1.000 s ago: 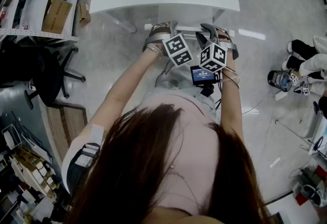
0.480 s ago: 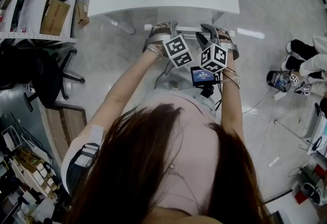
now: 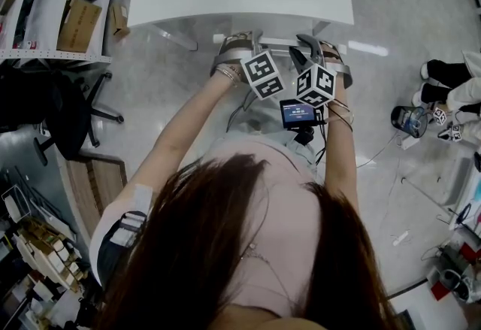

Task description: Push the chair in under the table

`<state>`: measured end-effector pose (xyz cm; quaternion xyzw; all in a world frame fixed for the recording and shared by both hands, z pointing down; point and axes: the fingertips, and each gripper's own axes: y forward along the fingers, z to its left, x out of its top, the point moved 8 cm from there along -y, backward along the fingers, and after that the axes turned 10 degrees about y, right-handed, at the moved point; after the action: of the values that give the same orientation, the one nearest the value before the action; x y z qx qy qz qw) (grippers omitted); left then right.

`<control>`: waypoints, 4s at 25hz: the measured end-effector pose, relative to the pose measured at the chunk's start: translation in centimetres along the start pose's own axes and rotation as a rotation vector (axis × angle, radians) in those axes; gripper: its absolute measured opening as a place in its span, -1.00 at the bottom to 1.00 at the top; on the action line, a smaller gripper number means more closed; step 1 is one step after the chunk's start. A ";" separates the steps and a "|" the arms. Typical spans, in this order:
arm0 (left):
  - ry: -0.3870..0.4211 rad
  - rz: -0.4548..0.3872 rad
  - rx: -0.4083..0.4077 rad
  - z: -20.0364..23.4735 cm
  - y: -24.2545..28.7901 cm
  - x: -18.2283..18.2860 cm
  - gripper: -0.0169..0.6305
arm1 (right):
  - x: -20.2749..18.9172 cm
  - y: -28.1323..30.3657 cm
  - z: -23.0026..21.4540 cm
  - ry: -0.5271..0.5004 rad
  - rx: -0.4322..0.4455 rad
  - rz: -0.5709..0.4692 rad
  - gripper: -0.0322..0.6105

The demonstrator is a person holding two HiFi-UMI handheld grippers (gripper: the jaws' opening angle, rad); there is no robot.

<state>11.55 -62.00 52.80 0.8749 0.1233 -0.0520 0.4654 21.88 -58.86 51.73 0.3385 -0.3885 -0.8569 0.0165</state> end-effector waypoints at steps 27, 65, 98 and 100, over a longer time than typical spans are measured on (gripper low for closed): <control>-0.005 0.007 -0.007 3.3 2.3 0.6 -0.35 | 0.2 2.2 -3.3 -0.006 0.006 -0.011 -0.37; -0.001 0.002 -0.009 8.0 5.5 0.0 -0.33 | 1.4 6.0 -7.1 -0.004 0.003 -0.014 -0.37; -0.419 -0.232 0.032 6.7 -3.5 -0.9 -0.33 | 0.6 -1.0 -6.2 0.199 -0.060 -0.080 -0.45; -0.458 -0.251 0.041 6.1 -4.8 -1.4 -0.33 | 0.9 -1.9 -5.6 0.221 -0.073 -0.100 -0.45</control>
<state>9.11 -64.71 45.79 0.8275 0.1211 -0.3085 0.4531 24.96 -61.49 47.29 0.4490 -0.3354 -0.8277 0.0288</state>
